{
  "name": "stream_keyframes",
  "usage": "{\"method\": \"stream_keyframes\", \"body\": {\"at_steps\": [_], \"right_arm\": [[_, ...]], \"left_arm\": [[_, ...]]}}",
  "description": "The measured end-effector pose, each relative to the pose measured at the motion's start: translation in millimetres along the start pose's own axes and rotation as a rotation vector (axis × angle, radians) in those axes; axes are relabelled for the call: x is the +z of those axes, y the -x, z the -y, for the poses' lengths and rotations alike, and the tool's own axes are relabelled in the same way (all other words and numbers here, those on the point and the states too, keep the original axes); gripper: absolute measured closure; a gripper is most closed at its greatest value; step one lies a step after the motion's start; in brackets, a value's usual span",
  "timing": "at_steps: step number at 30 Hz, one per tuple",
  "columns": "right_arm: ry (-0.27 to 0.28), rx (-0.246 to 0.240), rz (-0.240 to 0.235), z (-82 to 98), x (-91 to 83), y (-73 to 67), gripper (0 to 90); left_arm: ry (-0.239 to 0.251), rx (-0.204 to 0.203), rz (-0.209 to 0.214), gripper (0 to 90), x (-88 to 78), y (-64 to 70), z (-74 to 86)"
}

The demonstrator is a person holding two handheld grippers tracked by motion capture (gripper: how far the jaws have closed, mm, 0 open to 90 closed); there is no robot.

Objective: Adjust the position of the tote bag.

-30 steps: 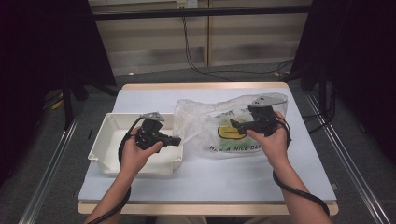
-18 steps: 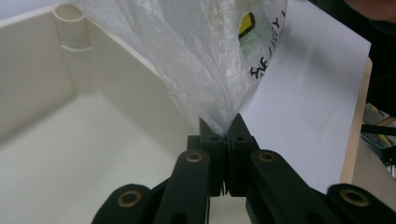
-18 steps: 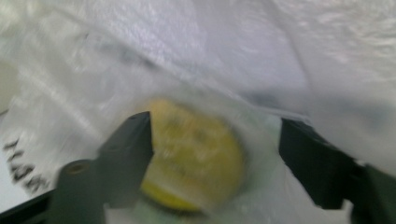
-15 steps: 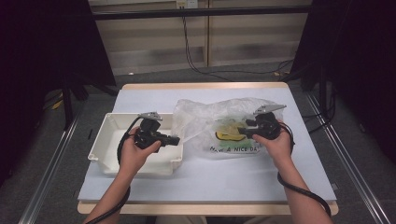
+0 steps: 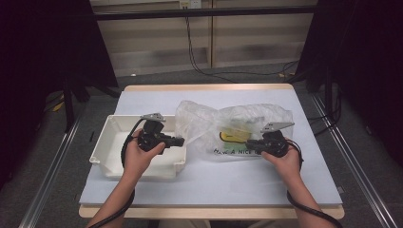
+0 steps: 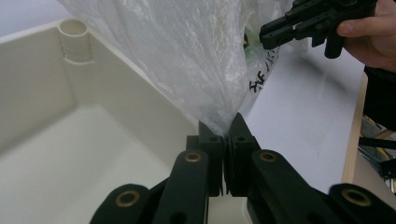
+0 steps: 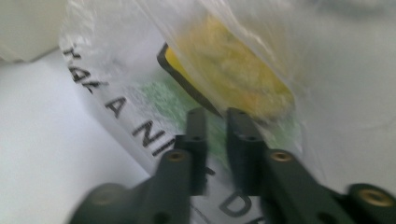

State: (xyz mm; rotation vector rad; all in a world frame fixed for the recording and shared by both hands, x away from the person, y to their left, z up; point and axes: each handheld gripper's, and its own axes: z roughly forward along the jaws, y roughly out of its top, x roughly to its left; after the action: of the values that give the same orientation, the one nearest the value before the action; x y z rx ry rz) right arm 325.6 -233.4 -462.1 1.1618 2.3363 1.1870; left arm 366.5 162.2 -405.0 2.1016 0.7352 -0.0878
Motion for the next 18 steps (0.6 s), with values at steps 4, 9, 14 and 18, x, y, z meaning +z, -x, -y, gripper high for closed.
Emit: {"method": "stream_keyframes", "body": {"at_steps": [4, 9, 14, 18], "right_arm": [[0.046, -0.010, 0.048, -14.9, -1.1, -7.4, 36.3], [0.097, 0.003, 0.095, -33.6, 3.0, -11.0, 16.6], [0.093, -0.034, 0.108, -39.4, 14.7, -15.9, 18.3], [0.067, -0.053, 0.141, -37.2, 23.2, -16.0, 40.0]], "left_arm": [[-0.002, 0.000, 0.005, 88.1, 1.2, 1.7, -0.3], [-0.009, 0.002, 0.013, 88.1, 0.6, 1.4, -0.6], [-0.002, -0.005, 0.023, 88.1, 0.5, 0.7, -0.8], [0.000, -0.003, 0.030, 88.1, 0.6, 0.7, -1.4]]}}
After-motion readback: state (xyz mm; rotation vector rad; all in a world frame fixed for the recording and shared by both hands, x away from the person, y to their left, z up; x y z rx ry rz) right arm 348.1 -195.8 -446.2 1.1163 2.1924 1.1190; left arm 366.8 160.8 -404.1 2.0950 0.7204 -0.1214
